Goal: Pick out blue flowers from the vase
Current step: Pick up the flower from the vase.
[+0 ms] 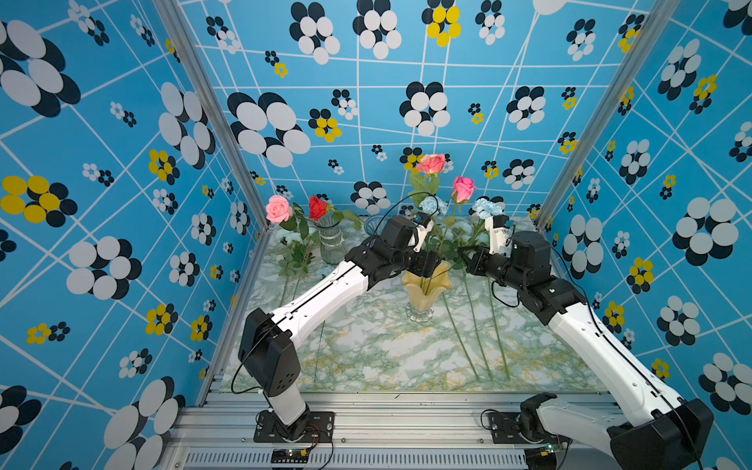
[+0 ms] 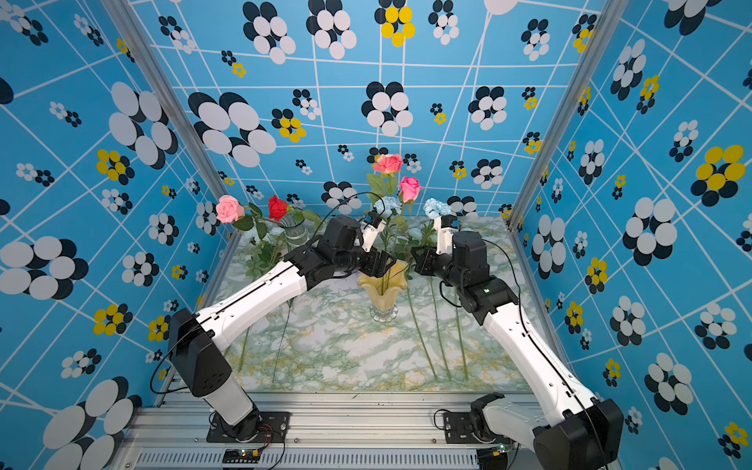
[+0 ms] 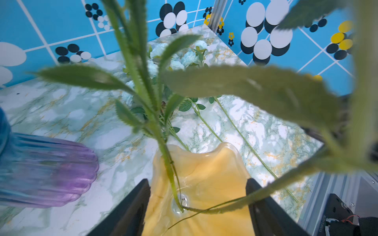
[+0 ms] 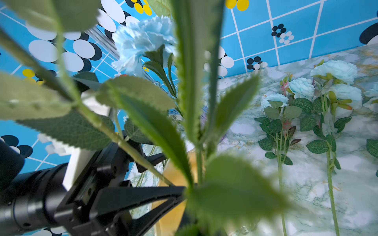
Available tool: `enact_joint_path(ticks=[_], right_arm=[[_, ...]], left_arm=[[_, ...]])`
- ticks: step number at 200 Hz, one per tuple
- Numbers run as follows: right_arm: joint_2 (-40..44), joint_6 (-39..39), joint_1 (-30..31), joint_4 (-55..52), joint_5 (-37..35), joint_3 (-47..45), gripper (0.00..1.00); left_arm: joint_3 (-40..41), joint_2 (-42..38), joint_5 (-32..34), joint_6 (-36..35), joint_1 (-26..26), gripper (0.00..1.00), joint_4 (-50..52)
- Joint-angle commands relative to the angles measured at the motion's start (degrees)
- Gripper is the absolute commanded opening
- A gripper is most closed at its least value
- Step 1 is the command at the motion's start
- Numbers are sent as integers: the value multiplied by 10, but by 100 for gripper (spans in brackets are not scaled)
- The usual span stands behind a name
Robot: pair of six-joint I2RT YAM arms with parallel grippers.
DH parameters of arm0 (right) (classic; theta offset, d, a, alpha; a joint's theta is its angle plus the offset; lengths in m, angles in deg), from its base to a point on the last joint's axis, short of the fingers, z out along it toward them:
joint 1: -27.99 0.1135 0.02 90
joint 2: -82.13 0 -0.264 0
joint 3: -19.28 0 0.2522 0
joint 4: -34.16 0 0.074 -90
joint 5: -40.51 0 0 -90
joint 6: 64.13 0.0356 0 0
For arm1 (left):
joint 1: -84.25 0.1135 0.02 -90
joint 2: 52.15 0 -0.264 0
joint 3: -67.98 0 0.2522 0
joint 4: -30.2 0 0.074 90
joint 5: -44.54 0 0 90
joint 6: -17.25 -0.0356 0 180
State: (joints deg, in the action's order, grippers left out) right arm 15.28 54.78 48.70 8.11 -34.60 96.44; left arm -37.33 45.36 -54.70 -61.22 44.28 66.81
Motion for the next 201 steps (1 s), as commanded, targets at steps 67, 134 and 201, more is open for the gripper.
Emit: enact_joint_path(ticks=[67, 134, 201], right_arm=[[-8, 7, 7, 8, 27, 13, 7], [-13, 19, 14, 21, 36, 21, 7], [-13, 15, 18, 8, 44, 33, 7]], left_arm=[[-11, -49, -114, 44, -33, 54, -25], [-40, -5, -130, 28, -49, 58, -18], [-63, 42, -124, -2, -48, 45, -7]])
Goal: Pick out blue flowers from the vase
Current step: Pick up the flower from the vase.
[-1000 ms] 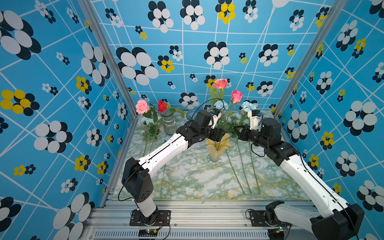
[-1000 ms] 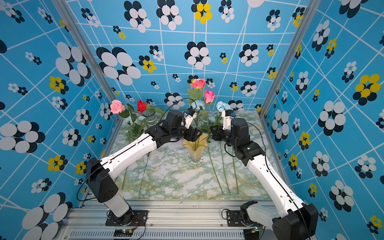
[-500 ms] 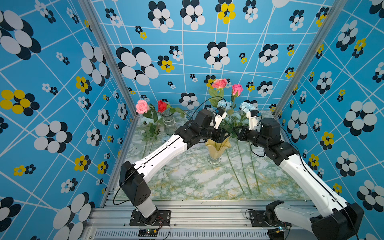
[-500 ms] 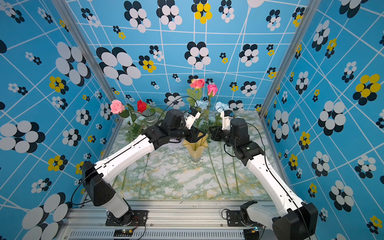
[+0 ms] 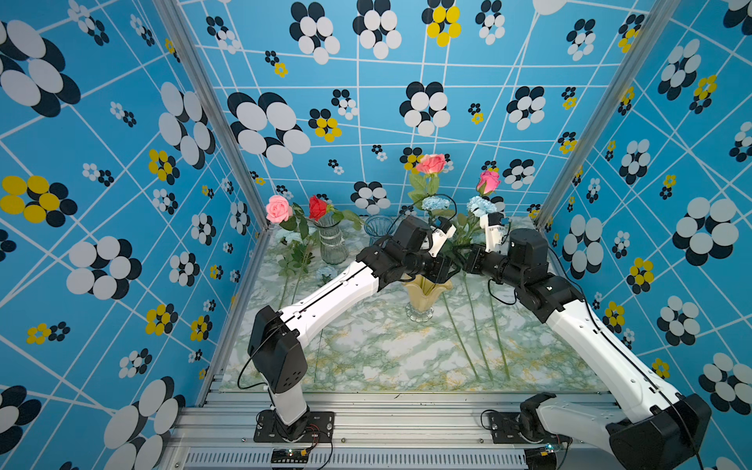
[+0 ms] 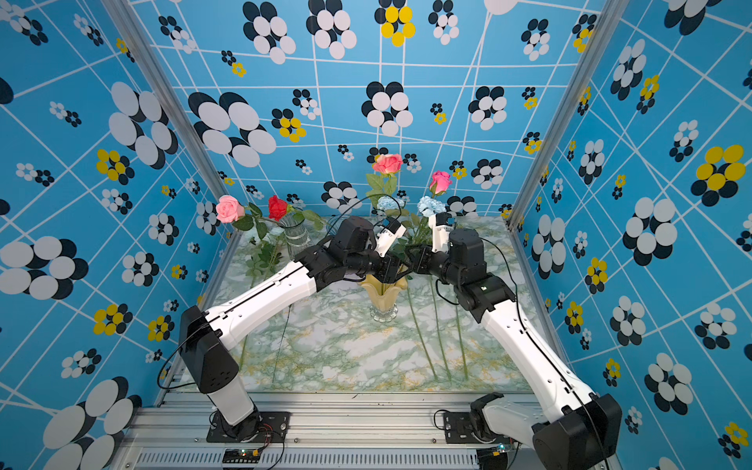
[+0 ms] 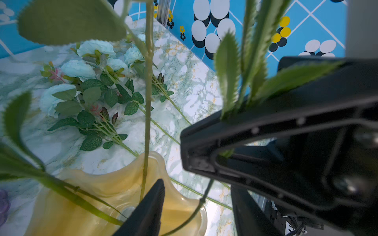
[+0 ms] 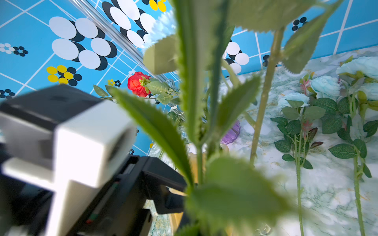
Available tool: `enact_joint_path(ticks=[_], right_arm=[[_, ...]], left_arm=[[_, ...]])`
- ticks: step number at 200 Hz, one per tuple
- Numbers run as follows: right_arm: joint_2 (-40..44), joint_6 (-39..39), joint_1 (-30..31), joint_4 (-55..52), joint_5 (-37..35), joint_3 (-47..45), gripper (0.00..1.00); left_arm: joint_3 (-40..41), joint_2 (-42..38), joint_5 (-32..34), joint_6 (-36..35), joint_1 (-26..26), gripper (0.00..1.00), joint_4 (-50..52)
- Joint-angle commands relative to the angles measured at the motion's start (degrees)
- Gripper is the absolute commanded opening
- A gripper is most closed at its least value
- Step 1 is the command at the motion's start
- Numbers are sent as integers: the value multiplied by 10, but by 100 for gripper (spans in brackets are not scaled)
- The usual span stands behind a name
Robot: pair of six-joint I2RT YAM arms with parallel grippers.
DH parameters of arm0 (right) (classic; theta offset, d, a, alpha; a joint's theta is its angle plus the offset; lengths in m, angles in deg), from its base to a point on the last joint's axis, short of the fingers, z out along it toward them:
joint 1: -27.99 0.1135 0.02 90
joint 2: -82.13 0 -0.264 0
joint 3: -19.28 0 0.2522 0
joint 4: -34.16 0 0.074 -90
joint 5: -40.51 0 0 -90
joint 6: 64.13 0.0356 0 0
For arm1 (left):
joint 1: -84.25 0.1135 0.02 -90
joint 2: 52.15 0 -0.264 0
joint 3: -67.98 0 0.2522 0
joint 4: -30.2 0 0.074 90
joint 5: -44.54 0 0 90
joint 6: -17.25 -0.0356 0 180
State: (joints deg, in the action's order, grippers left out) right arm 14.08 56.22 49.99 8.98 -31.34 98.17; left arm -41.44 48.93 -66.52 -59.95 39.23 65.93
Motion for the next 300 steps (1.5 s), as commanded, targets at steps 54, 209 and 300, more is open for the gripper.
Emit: enact_joint_path(ticks=[54, 209, 300], right_arm=[[-2, -11, 9, -14, 6, 18, 8], [24, -22, 20, -34, 29, 23, 70], [105, -76, 21, -102, 44, -13, 83]], left_arm=[[-33, -3, -20, -10, 8, 34, -11], [-21, -43, -5, -8, 22, 0, -30], [-41, -101, -37, -6, 66, 0, -36]])
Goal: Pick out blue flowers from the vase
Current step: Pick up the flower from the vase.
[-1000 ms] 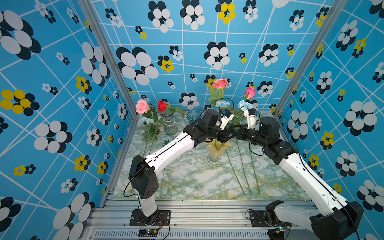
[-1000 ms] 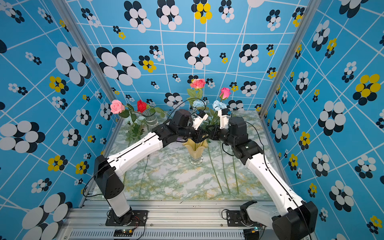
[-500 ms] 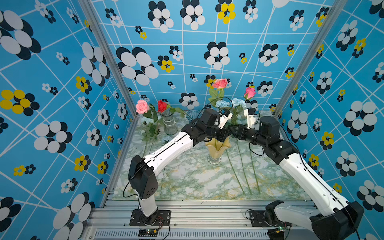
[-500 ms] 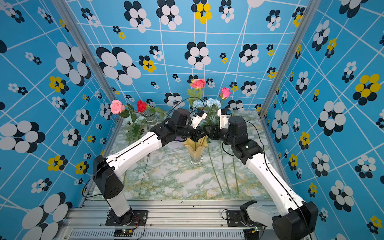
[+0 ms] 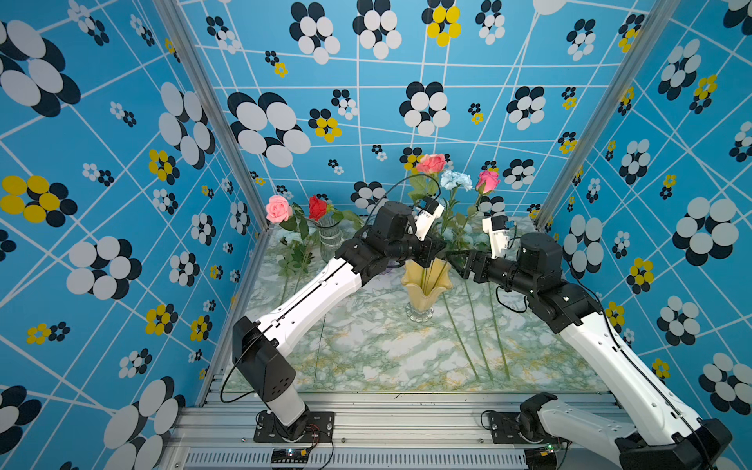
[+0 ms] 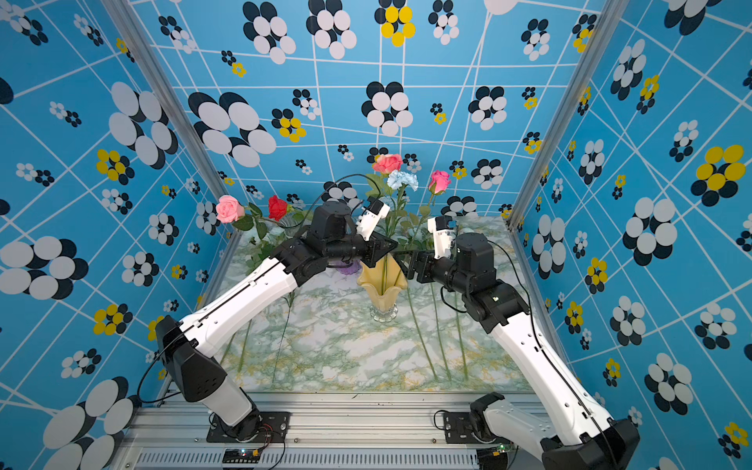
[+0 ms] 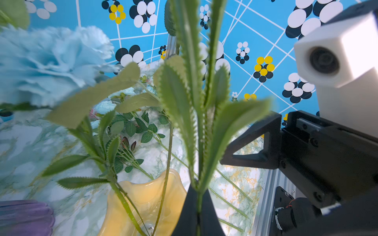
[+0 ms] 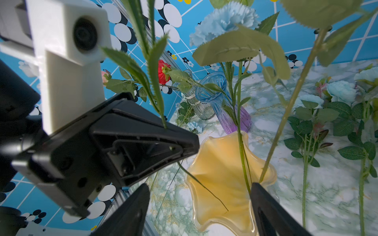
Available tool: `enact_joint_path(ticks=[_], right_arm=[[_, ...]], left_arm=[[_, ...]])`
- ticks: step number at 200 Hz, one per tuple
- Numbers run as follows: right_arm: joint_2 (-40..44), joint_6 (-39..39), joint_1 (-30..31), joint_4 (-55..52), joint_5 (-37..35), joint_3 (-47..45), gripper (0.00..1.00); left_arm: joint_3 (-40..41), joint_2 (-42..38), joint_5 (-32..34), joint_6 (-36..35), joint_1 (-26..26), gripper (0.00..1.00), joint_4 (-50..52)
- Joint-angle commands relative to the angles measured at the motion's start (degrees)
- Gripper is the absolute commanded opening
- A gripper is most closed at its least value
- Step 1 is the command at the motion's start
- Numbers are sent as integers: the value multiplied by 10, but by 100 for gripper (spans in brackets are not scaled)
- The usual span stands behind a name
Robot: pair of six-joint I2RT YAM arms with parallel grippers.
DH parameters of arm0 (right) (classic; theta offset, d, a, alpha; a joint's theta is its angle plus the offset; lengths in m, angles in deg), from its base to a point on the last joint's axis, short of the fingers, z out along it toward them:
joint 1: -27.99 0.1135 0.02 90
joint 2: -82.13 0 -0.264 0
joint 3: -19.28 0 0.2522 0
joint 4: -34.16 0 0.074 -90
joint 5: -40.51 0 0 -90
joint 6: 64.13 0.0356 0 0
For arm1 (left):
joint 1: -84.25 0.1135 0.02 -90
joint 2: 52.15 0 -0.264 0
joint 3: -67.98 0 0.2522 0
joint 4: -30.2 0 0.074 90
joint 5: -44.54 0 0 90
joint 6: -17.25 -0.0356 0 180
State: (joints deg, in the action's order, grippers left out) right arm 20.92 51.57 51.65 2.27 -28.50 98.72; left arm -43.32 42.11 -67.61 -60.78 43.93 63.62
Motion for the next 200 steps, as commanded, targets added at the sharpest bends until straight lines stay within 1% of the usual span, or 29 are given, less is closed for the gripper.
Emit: enact_joint_path(ticks=[1, 31, 48, 70, 102, 123, 143, 161, 186, 200], right_arm=[[38, -29, 4, -36, 16, -19, 83], [77, -47, 4, -58, 9, -47, 87], [96, -57, 4, -71, -10, -70, 87], [126, -60, 4, -69, -51, -109, 89], [163, -54, 4, -49, -121, -176, 93], [183, -27, 3, -17, -168, -230, 94], [209, -4, 4, 17, -191, -275, 95], [228, -2, 4, 24, -225, -305, 96], [259, -1, 3, 27, -280, -348, 97], [275, 11, 4, 47, -297, -381, 98]], left_arm=[[-23, -33, -27, 2, 20, 0, -13], [-59, -53, -55, 8, 40, 0, 0], [-86, -60, -71, 13, 51, 0, 18], [-124, -67, -99, 29, 71, 0, 45], [-155, -90, -125, 42, 93, 0, 74], [-171, -108, -135, 43, 107, 0, 96], [-184, -124, -146, 44, 122, 0, 120], [-197, -139, -145, 34, 135, 0, 154], [-210, -158, -115, 7, 153, 0, 217], [-214, -166, -91, -4, 163, 0, 255]])
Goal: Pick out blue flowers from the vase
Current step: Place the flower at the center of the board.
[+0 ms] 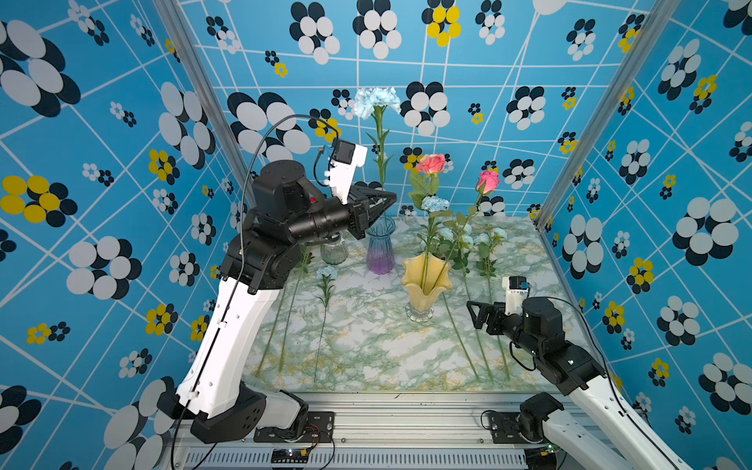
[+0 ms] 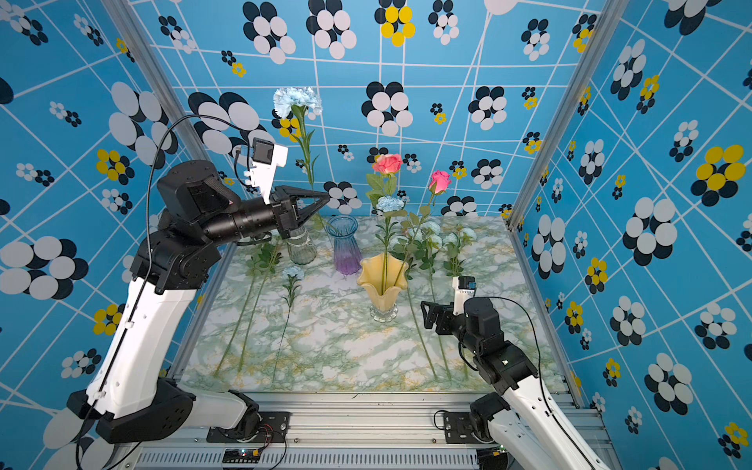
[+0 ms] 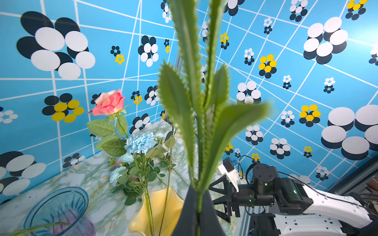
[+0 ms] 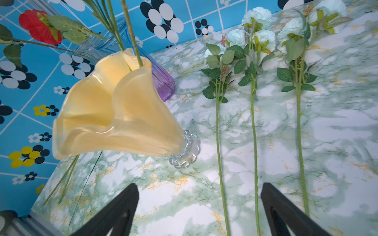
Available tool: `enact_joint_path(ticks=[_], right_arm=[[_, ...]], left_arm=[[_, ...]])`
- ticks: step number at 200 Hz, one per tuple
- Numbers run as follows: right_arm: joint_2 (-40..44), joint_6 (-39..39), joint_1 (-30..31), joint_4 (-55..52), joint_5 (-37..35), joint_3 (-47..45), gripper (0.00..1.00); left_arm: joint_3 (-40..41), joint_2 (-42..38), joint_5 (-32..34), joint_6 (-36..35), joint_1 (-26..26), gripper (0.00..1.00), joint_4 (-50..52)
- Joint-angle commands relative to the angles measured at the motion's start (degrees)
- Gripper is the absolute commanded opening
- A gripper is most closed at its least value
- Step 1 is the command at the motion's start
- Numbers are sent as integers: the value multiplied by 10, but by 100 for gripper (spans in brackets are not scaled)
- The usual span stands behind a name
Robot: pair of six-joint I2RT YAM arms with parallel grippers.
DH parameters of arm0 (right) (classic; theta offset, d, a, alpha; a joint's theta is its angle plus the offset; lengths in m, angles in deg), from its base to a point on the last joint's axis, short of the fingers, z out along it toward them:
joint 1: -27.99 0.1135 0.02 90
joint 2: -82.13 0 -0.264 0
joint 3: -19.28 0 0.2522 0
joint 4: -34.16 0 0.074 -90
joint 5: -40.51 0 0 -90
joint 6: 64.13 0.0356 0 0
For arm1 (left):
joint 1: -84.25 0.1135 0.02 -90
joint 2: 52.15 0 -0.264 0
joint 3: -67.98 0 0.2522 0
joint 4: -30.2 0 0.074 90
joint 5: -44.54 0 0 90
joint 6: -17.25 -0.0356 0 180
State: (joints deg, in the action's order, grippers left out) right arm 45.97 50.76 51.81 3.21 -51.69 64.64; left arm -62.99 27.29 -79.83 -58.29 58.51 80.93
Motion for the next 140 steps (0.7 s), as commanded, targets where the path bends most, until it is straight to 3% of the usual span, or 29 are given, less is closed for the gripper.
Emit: enact_joint_path(ticks=[1, 48, 102, 140], right_arm=[[25, 20, 3, 41, -65, -43, 98], [18, 56, 3, 133, -72, -136, 98], [0, 53, 2, 158, -73, -145, 97], [-7, 54, 2, 163, -74, -145, 96]], left_arm=[[-18, -18, 33, -29, 18, 0, 83], [26, -52, 135, -69, 34, 0, 172], [152, -82, 258, -84, 43, 0, 219], [279, -97, 270, -58, 54, 0, 180]])
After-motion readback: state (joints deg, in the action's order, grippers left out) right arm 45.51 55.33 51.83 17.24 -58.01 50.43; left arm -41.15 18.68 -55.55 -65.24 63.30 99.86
